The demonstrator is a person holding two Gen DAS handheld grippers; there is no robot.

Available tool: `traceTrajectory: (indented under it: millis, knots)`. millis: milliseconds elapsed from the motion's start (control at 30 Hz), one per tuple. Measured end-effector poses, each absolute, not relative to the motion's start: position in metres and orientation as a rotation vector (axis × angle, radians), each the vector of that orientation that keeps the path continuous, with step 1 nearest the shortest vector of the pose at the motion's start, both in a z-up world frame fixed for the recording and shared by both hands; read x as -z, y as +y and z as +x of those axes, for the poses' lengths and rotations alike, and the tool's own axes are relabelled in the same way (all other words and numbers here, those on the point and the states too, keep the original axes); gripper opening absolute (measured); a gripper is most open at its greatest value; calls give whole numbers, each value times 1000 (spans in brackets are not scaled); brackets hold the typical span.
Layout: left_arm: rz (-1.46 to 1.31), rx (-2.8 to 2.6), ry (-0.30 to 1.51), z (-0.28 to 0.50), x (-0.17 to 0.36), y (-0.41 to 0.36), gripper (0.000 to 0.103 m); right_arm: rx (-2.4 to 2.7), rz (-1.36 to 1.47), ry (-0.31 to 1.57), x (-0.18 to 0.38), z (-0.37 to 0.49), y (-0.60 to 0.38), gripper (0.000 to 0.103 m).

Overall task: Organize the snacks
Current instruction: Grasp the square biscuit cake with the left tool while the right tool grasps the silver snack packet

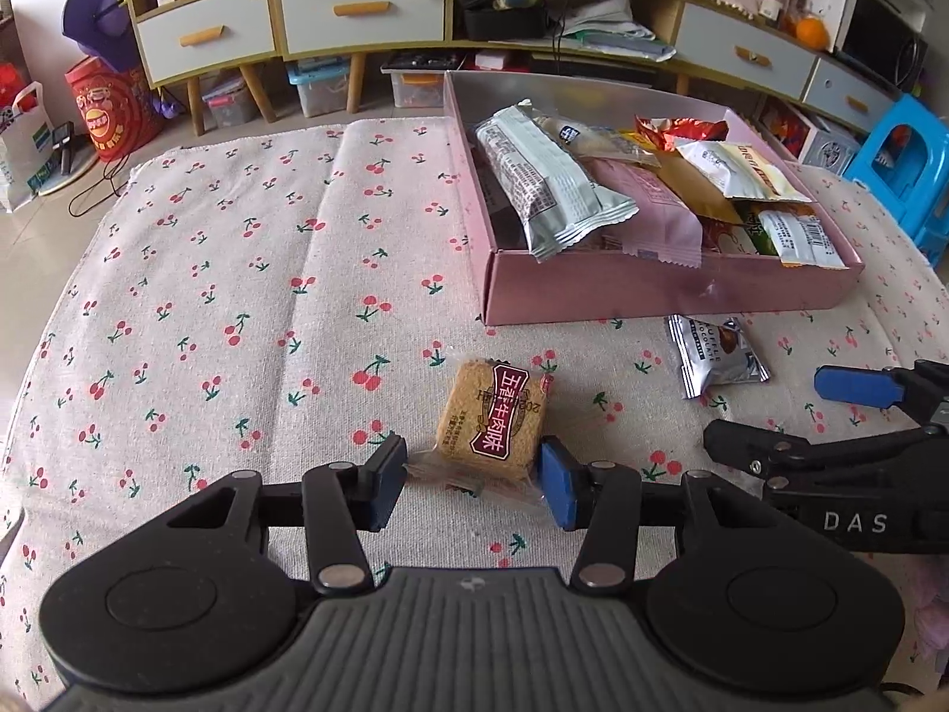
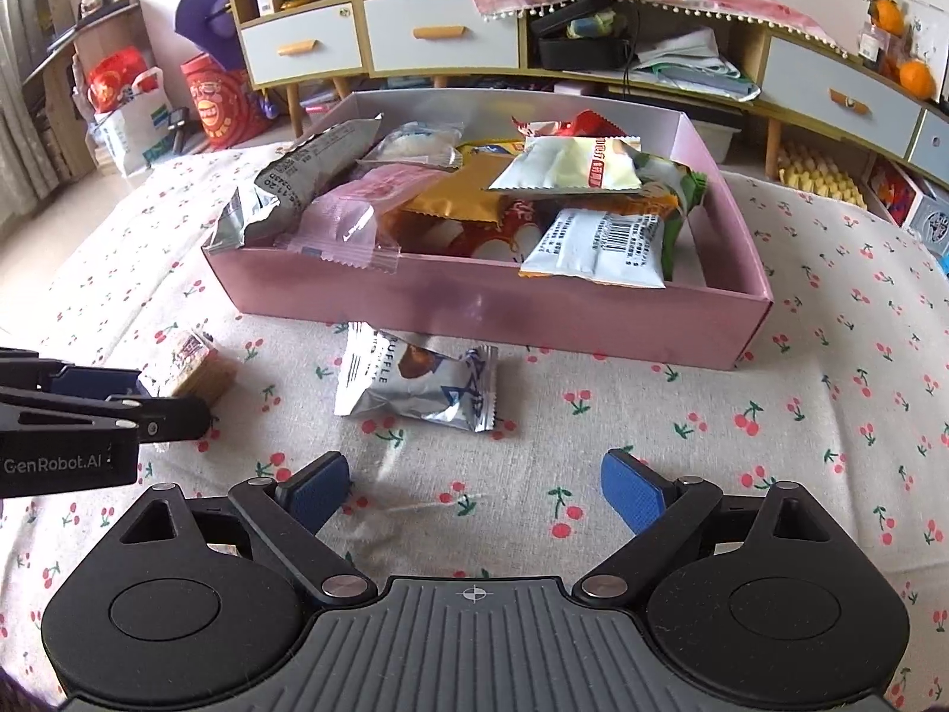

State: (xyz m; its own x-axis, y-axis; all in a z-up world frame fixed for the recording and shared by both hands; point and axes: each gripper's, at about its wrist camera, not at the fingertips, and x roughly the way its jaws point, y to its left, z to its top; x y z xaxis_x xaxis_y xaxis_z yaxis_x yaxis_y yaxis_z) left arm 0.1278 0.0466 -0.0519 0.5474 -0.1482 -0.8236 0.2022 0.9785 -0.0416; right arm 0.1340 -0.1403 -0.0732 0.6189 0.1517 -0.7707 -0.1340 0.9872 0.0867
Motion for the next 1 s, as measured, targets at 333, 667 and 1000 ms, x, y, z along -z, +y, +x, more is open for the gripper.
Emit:
traceTrajectory:
  millis: [333, 667, 1000]
  knots:
    - [59, 198, 981, 128, 52, 52, 45, -173, 14, 839, 75, 144, -128, 95]
    - [43, 182, 990, 127, 52, 52, 45, -187, 56, 822, 72, 150, -129, 85]
    - [47, 174, 990, 128, 52, 48, 45, -220, 93, 836, 62, 151, -135, 44]
